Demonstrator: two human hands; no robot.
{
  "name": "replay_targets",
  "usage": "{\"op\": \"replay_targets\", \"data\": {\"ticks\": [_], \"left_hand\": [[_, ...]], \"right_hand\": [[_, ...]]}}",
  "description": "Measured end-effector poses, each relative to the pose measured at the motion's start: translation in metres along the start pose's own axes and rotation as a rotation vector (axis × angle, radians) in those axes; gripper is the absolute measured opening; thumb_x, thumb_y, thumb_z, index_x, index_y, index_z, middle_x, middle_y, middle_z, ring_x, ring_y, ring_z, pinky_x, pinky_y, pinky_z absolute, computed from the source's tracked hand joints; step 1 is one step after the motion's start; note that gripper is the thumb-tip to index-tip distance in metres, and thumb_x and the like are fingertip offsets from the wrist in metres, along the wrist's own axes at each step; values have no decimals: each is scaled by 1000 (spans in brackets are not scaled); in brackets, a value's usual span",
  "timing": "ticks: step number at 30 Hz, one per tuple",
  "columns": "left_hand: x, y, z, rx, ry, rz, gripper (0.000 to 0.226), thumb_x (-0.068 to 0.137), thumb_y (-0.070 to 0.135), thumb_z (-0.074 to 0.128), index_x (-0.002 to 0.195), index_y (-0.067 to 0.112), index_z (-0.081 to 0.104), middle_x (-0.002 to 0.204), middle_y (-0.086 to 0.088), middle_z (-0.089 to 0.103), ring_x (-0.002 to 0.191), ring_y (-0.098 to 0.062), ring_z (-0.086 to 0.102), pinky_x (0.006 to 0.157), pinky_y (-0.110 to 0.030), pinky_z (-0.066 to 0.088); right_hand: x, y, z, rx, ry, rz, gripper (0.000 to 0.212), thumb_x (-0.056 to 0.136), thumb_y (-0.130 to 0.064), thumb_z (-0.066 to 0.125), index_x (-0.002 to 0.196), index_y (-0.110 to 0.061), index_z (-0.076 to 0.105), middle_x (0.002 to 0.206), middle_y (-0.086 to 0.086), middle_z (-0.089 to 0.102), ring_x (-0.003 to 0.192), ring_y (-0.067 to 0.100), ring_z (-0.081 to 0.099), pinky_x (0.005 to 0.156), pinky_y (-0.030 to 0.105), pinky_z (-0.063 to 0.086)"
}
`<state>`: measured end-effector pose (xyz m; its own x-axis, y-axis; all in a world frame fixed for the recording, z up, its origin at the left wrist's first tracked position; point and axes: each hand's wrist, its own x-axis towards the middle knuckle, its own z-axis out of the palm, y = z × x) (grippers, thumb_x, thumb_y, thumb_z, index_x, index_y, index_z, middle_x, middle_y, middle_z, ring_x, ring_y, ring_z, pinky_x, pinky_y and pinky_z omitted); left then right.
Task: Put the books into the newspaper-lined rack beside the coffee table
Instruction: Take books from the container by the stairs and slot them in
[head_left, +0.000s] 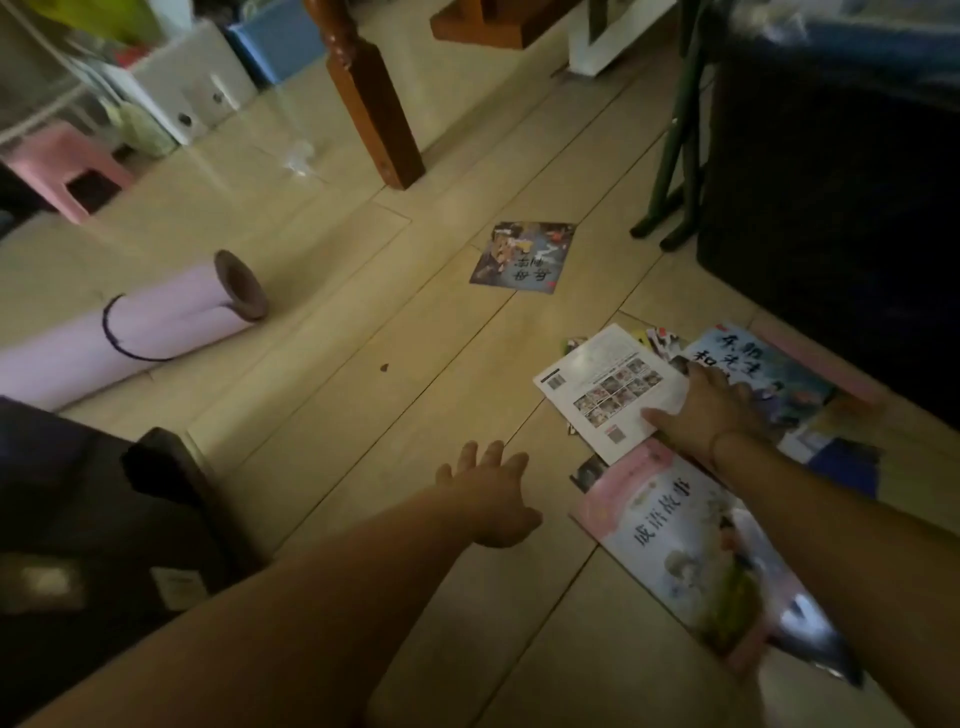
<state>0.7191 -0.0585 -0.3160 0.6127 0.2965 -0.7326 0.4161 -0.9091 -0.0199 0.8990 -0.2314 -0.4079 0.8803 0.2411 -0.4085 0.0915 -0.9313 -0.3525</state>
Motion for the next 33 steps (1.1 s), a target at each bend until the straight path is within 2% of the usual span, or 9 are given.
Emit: {"op": "replay_targets", "data": {"ticks": [2, 7, 11, 16, 20, 23, 27, 30, 33], "left_hand": [[10, -9, 6, -8, -33, 4, 77, 98, 49, 48, 157, 30, 3, 165, -5, -8, 150, -35, -11, 120, -56, 4], [34, -38, 23, -71, -87, -38, 78, 97, 46, 50, 156, 33, 0, 165, -6, -8, 150, -37, 2, 120, -54, 16], [45, -55, 41, -195, -141, -90, 86, 97, 34, 55, 154, 40, -8, 164, -6, -14, 149, -36, 15, 119, -48, 23], [59, -63, 52, -133, -100, -75, 91, 93, 42, 57, 148, 50, -16, 158, 3, -32, 150, -38, -3, 117, -61, 18], [66, -63, 58, -41, -18, -17, 85, 90, 65, 48, 150, 49, -11, 161, 2, -27, 149, -36, -12, 114, -67, 7], [70, -60, 66, -2, 1, -2, 86, 86, 78, 37, 152, 45, -7, 163, -5, -20, 150, -36, -7, 114, -65, 3], [71, -56, 70, 19, 68, -2, 84, 89, 75, 35, 154, 38, -4, 163, -13, -14, 151, -34, -5, 118, -57, -5], [73, -57, 71, 12, 108, 14, 80, 92, 71, 34, 155, 36, -2, 163, -15, -11, 151, -33, -6, 120, -52, -6], [73, -58, 71, -32, 97, 29, 78, 94, 68, 35, 155, 35, -2, 162, -16, -14, 150, -33, -9, 121, -48, -7]], "right_hand": [[4, -7, 0, -117, 10, -12, 99, 71, -59, 73, 147, -21, 22, 146, 13, 34, 130, 38, 31, 96, 51, 38], [17, -20, 16, -238, 35, -118, 111, 64, -54, 80, 148, -18, 19, 145, 17, 30, 132, 38, 27, 102, 48, 34], [19, -37, 27, -351, -11, -302, 85, 66, -53, 78, 136, -22, 39, 141, 12, 34, 133, 34, 22, 105, 44, 29], [29, -64, 30, -483, -16, -507, 92, 67, -56, 77, 143, -29, 34, 140, 4, 36, 130, 29, 26, 106, 43, 28], [41, -84, 34, -455, -73, -654, 83, 73, -49, 75, 144, -34, 35, 150, -2, 28, 139, 26, 17, 111, 44, 25], [54, -93, 38, -412, -156, -640, 77, 79, -52, 70, 145, -34, 35, 155, -3, 23, 143, 25, 12, 113, 44, 26], [86, -114, 35, -339, -152, -528, 78, 90, -58, 52, 153, -24, 19, 162, -4, 7, 148, 25, 4, 117, 46, 21], [114, -134, 31, -313, -159, -453, 83, 93, -54, 51, 155, -19, 10, 163, -4, -2, 149, 23, -2, 120, 44, 16], [139, -154, 29, -315, -144, -457, 84, 93, -51, 53, 154, -14, 10, 163, -1, -3, 149, 26, 1, 120, 44, 16]]}}
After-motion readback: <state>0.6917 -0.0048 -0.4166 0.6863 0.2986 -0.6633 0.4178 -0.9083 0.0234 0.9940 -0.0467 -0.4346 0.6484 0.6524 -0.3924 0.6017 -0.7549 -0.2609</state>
